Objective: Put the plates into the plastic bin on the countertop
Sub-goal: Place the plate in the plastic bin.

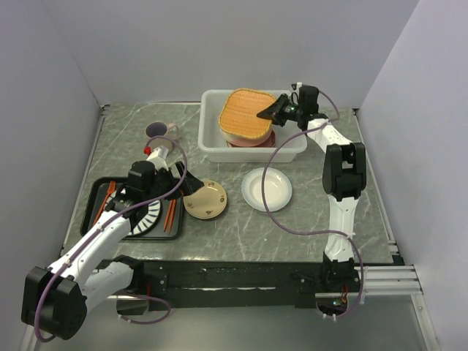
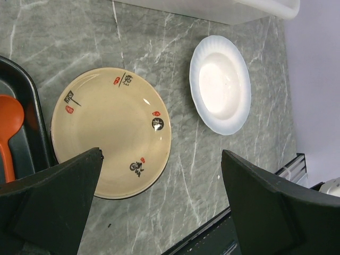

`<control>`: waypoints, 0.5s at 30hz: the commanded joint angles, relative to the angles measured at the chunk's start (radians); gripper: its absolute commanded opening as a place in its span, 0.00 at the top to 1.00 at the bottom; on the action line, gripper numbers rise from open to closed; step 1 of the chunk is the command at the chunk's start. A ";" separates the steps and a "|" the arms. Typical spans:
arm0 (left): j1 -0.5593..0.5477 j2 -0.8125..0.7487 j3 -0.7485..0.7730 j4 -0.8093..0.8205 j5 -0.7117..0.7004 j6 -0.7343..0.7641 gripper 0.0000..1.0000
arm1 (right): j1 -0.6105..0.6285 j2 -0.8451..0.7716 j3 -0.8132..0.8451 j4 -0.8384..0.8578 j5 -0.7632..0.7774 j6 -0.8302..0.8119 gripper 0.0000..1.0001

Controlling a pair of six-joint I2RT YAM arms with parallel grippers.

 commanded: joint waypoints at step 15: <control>0.005 -0.001 -0.009 0.043 0.026 0.012 0.01 | -0.004 0.058 0.074 0.037 0.023 -0.032 1.00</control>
